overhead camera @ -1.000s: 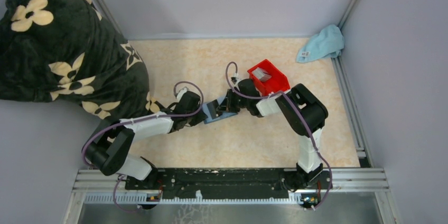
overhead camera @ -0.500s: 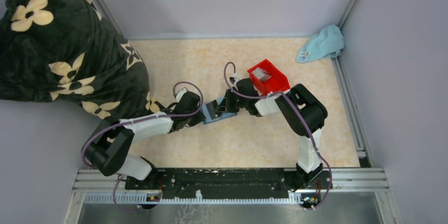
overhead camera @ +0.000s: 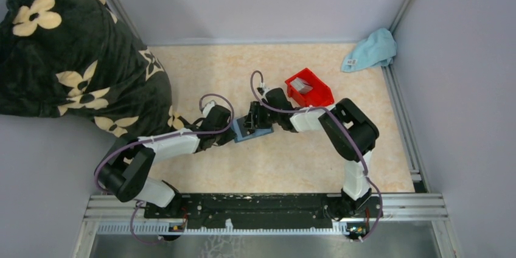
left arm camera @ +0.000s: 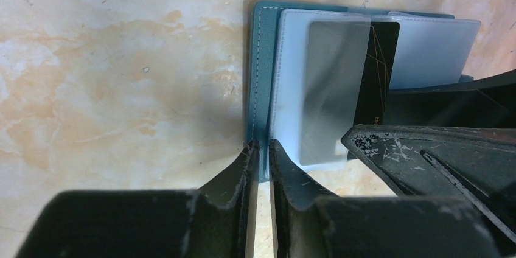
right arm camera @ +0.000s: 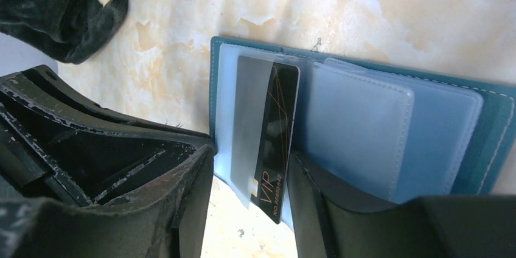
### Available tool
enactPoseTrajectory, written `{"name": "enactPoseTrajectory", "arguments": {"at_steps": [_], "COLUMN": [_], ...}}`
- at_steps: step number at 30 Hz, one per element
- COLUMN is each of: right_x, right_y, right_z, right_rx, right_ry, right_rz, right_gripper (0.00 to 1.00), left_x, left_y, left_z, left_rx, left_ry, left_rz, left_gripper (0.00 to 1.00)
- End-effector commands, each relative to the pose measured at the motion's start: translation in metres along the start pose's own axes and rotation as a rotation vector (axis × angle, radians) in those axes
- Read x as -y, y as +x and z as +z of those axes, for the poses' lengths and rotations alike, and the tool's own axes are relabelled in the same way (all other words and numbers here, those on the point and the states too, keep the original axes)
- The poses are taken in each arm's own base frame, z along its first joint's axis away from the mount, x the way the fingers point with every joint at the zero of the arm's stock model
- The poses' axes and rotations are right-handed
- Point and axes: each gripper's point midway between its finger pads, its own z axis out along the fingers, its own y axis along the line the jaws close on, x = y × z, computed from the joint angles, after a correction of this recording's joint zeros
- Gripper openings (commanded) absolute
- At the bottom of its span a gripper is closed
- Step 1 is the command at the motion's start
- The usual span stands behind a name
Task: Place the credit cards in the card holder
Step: Insert the credit card into the card holder.
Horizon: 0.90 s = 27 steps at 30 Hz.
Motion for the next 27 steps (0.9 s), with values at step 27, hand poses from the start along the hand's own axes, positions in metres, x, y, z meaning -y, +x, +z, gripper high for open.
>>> {"name": "enactPoseTrajectory", "arguments": {"at_steps": [27], "right_x": [0.08], "right_y": [0.032], "right_z": [-0.009], "right_rx": [-0.182], "right_ry": [0.564], "right_rz": [-0.221], "right_gripper": [0.51], "left_x": [-0.07], "left_y": [0.045], "left_z": [0.01], "left_rx": [-0.141], "left_ry": [-0.206], "left_rz": [0.067], "left_gripper": [0.18]}}
